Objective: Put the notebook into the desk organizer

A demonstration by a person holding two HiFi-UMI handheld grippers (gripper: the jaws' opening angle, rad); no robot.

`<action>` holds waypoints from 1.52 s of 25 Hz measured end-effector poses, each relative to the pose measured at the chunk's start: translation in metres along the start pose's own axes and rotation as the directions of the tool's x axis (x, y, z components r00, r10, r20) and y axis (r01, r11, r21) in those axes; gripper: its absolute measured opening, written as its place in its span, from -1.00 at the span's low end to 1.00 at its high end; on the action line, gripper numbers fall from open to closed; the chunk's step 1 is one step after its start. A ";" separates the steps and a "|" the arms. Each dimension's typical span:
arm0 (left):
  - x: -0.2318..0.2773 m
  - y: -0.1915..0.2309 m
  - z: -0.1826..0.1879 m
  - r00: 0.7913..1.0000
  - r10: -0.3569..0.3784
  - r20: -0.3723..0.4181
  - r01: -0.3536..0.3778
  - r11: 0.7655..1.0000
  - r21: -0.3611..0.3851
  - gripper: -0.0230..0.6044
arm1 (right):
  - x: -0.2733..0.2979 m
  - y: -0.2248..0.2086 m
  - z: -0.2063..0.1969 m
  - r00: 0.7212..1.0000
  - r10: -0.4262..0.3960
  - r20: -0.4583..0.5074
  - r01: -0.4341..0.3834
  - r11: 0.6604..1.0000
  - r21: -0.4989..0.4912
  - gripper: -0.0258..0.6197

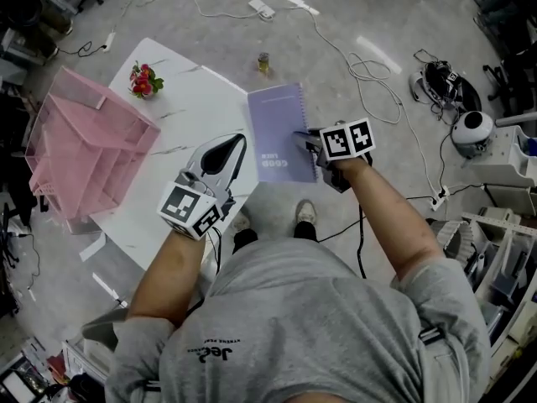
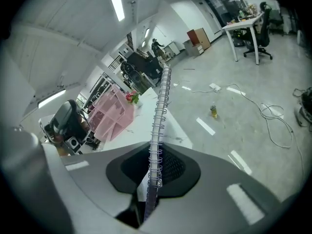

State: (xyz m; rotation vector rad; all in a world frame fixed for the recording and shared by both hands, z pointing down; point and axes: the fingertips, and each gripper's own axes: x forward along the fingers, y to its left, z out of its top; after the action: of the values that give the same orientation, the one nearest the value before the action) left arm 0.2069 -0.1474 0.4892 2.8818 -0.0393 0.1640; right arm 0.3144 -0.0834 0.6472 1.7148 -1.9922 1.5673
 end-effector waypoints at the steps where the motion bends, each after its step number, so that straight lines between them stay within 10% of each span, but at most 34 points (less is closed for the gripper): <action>1: -0.004 0.001 0.005 1.000 0.007 0.009 -0.007 1.000 0.006 -0.75 | -0.003 0.006 0.005 1.000 0.005 0.001 -0.005 1.000 -0.017 -0.82; 18: -0.125 0.073 0.114 0.946 0.249 0.208 -0.267 0.962 0.061 -0.75 | -0.008 0.180 0.147 0.988 0.149 -0.032 -0.152 0.933 -0.325 -0.82; 38: -0.400 0.179 0.176 0.723 0.601 0.341 -0.648 0.761 0.031 -0.75 | 0.147 0.537 0.240 0.855 0.416 -0.308 -0.518 0.697 -0.496 -0.82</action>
State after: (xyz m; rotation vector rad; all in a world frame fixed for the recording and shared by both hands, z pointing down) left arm -0.1788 -0.3599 0.3188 2.8792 -1.1228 -0.1840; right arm -0.0282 -0.4360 0.2922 0.8486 -2.5784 0.9778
